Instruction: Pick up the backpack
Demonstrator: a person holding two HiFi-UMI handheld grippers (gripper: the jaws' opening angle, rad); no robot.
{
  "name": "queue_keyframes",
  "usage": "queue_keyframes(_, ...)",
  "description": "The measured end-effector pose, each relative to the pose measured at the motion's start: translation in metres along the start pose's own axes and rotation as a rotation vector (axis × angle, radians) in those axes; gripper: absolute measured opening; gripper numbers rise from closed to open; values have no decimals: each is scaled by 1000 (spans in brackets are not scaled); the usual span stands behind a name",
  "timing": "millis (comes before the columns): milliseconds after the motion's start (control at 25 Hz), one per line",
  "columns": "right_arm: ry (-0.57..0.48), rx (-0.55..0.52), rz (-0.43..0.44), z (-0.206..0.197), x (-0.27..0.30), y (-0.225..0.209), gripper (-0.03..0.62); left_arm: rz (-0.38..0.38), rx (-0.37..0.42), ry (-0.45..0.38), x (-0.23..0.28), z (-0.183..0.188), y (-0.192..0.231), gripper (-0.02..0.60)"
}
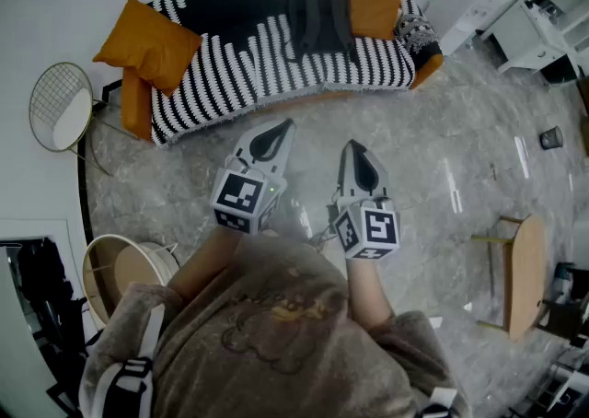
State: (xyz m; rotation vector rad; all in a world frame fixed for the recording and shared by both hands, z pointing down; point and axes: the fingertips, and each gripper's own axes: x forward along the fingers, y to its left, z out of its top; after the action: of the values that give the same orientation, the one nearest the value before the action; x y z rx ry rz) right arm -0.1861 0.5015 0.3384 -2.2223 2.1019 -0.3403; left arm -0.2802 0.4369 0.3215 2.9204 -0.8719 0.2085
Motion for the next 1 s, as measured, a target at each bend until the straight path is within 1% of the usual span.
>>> queue_keyframes(160,-5,-9,-16,-3,8,4,2,-21,-2,5,4,-5,9,0)
queue_keyframes(360,-44,10,-30,-1,14,13,5,-47,3,9,3,-9,24,0)
queue_keyframes(520,-44,2,-48,-9,21,24,5,-78,17,13,2,-13,39,0)
queue_keyframes(640,-37,-5,-55,-13,28,29,5,-88,23,16,5,-14,50,0)
queue_keyframes(760,-37,-3,-66,-13,36,24,5,-94,21,27,14,-16,58,0)
queue_keyframes(1000,-39,-6,-87,-16,68,0,5,-100,26,33,49,-21,74,0)
